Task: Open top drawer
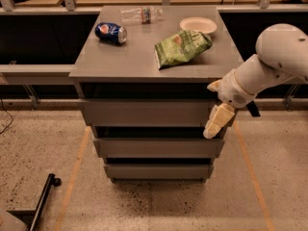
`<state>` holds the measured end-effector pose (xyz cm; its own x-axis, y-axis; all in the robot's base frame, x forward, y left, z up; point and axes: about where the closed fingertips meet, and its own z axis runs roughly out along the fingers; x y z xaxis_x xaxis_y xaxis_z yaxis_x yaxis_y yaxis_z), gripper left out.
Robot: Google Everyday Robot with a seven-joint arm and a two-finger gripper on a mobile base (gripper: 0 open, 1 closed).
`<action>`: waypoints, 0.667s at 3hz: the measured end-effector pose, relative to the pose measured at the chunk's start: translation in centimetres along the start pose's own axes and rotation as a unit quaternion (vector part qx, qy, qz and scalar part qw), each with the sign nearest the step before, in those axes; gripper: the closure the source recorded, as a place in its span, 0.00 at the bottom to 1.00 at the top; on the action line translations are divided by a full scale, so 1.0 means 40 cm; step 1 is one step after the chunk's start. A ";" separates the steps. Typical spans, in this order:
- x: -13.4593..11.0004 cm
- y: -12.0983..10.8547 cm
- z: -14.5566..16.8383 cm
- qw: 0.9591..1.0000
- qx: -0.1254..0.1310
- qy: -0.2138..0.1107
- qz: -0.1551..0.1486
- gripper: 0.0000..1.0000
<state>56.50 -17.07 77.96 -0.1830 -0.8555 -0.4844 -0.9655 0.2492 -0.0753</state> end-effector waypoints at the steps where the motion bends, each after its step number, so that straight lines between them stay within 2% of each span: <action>1: 0.024 -0.053 0.069 1.000 -0.004 0.005 0.000 0.00; 2: 0.065 -0.114 0.131 1.000 -0.005 0.027 -0.001 0.00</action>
Offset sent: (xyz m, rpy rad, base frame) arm 0.0800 -0.0252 -0.0835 -0.1092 0.0294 -0.0057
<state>61.39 -18.05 72.48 -0.1915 -0.8794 -0.4358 -0.9676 0.2437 -0.0666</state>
